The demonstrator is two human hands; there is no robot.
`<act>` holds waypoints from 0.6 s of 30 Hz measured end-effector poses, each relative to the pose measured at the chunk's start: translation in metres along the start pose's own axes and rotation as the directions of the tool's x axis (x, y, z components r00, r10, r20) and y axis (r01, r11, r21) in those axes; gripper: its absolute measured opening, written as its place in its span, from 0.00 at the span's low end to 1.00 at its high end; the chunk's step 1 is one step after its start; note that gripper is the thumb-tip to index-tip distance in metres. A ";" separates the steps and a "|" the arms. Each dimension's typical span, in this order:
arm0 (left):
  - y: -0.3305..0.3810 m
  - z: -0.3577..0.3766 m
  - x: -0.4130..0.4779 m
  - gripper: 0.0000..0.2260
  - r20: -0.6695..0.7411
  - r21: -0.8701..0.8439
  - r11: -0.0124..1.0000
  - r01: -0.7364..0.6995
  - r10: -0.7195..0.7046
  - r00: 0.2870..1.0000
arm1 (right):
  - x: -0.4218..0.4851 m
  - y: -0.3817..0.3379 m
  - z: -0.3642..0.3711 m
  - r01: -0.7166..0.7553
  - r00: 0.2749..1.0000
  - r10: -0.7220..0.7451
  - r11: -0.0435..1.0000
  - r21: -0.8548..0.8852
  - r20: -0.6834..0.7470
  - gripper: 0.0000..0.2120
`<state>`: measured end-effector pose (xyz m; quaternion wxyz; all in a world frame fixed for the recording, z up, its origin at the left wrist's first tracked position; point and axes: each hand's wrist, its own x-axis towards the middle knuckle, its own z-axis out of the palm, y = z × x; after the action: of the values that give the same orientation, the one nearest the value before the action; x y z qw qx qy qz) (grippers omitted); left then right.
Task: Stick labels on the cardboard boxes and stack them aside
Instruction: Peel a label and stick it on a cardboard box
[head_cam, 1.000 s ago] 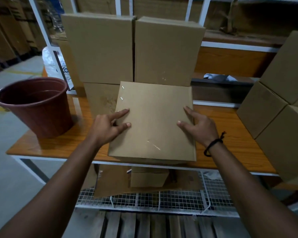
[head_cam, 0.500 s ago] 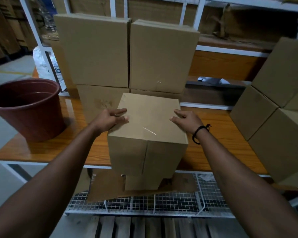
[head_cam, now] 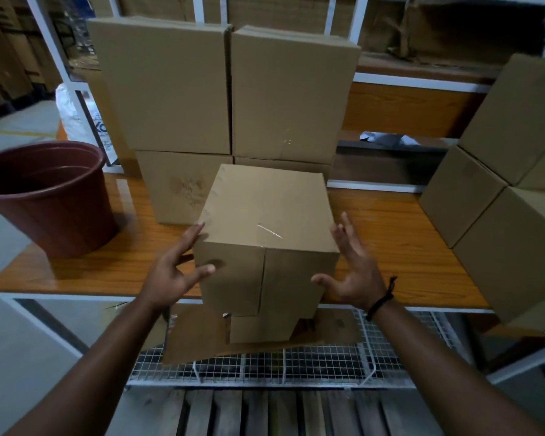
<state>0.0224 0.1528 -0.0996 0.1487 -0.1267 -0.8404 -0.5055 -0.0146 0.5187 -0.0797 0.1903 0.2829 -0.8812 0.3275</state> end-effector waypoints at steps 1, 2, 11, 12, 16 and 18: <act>-0.004 0.003 -0.002 0.37 0.002 0.122 0.989 -0.086 0.087 0.996 | -0.005 0.001 0.008 0.067 0.998 -0.068 0.996 -0.058 -0.009 0.43; -0.008 0.007 -0.004 0.36 0.017 0.238 0.956 -0.175 0.176 0.984 | -0.009 0.002 0.016 0.111 0.993 -0.113 0.988 -0.105 -0.014 0.43; -0.022 0.025 -0.008 0.29 -0.001 0.516 0.839 -0.173 0.203 0.979 | -0.005 0.005 0.035 0.064 0.995 -0.073 0.988 -0.140 -0.065 0.39; -0.024 0.027 -0.012 0.26 0.001 0.514 0.842 -0.165 0.192 0.981 | -0.010 0.006 0.036 0.071 0.995 -0.079 0.990 -0.125 -0.060 0.40; -0.035 0.032 -0.026 0.27 0.025 0.518 0.837 -0.177 0.192 0.981 | -0.037 0.016 0.047 0.116 0.993 -0.119 0.986 -0.116 -0.018 0.40; -0.036 0.032 -0.027 0.29 0.027 0.537 0.821 -0.194 0.213 0.977 | -0.043 0.015 0.051 0.084 0.996 -0.088 0.989 -0.122 -0.030 0.43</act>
<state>0.0306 0.1631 -0.1531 0.2454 -0.1603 -0.9272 -0.2333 0.0009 0.5094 -0.1458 0.2365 0.3028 -0.8829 0.2699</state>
